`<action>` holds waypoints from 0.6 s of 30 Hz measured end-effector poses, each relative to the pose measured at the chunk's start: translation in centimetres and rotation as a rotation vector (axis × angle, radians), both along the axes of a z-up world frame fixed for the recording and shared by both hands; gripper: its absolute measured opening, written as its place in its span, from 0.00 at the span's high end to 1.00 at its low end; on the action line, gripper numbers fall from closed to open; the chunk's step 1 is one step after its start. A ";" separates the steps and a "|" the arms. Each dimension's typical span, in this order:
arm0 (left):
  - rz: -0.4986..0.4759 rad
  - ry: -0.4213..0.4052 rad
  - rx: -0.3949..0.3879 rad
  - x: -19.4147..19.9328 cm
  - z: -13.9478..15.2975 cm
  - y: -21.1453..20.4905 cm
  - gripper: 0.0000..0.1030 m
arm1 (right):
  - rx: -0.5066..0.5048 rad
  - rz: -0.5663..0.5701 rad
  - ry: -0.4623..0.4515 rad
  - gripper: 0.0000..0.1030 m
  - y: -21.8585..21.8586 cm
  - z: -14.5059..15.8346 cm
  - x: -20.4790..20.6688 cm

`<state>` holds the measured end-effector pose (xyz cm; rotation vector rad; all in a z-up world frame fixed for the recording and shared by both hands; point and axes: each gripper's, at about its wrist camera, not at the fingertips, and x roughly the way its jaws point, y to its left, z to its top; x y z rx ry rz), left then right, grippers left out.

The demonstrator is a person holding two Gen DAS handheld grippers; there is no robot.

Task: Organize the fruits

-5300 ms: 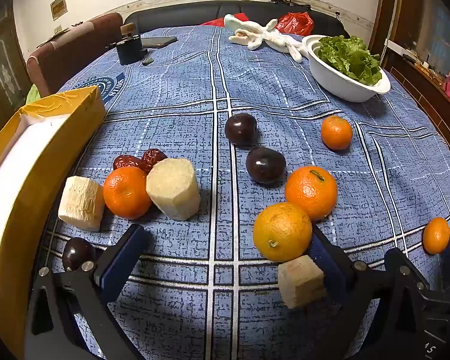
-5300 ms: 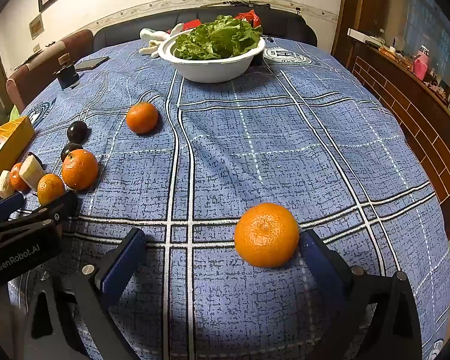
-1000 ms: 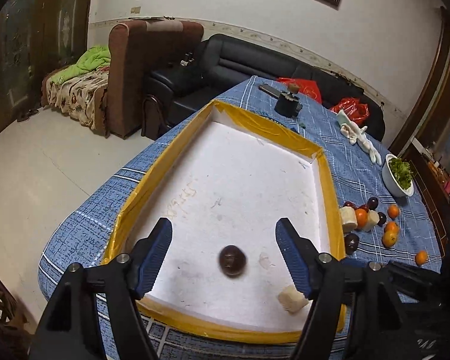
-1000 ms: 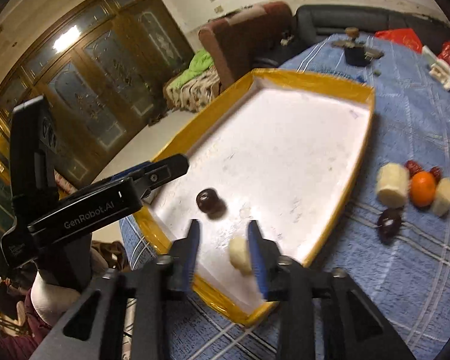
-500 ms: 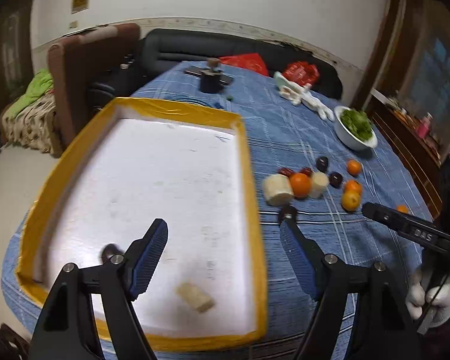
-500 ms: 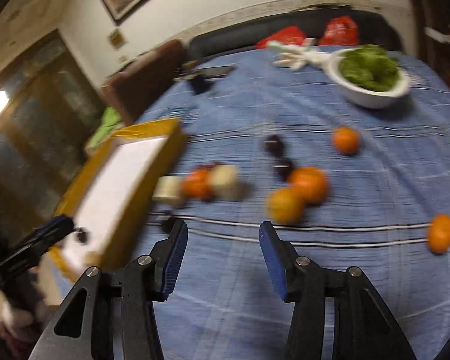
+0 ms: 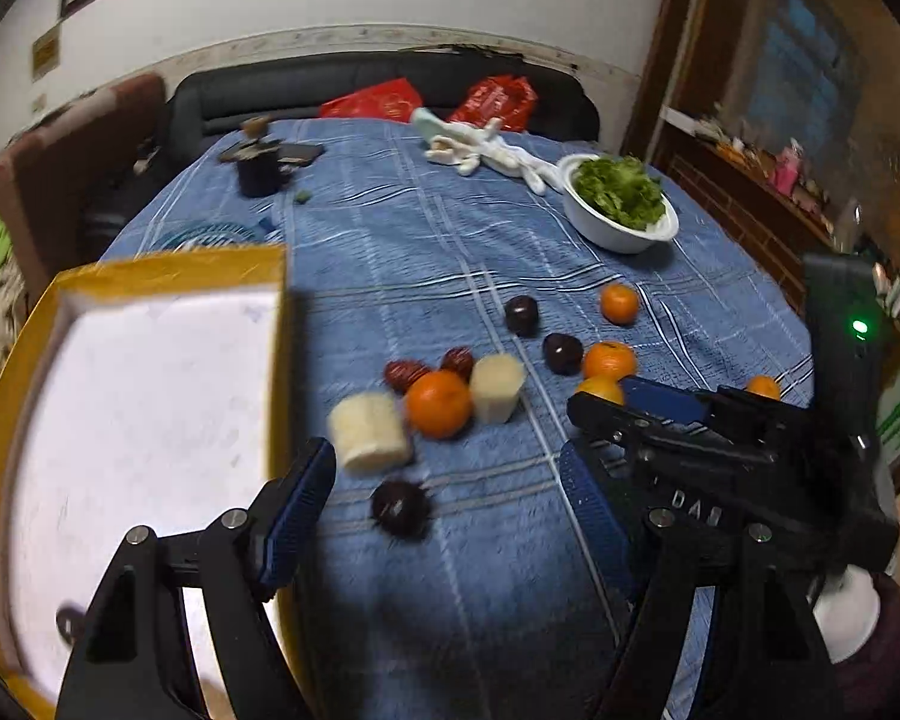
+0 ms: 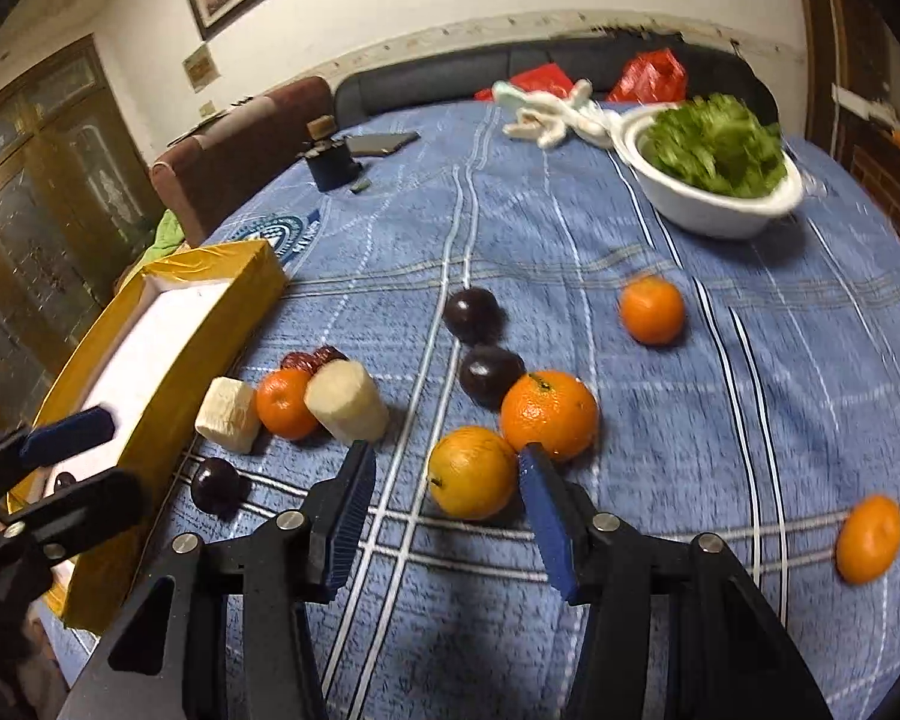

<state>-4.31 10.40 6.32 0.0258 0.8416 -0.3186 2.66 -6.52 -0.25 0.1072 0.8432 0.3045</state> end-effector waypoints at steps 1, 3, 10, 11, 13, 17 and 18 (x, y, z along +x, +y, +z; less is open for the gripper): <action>-0.013 -0.001 0.013 0.3 -0.1 -0.6 0.26 | -0.020 -0.005 -0.012 0.68 0.0 0.1 -0.1; -0.050 -0.002 0.042 1.2 -0.5 -2.0 0.26 | -0.007 -0.003 -0.016 0.70 -0.4 0.0 -0.3; -0.113 0.004 0.121 4.1 -1.9 -4.8 0.47 | 0.083 -0.039 -0.003 0.71 -2.5 0.2 -0.2; -0.113 0.011 0.138 4.7 -2.3 -5.1 0.47 | 0.101 -0.046 0.000 0.71 -2.8 0.3 -0.3; -0.109 0.008 0.173 5.4 -2.8 -5.6 0.47 | 0.137 -0.054 0.007 0.71 -3.5 0.4 -0.3; -0.187 0.016 0.173 4.3 -2.6 -6.5 0.47 | 0.164 -0.065 0.010 0.71 -4.0 0.6 -0.3; -0.213 0.023 0.166 3.9 -2.6 -6.7 0.47 | 0.167 -0.068 0.010 0.71 -4.0 0.6 -0.3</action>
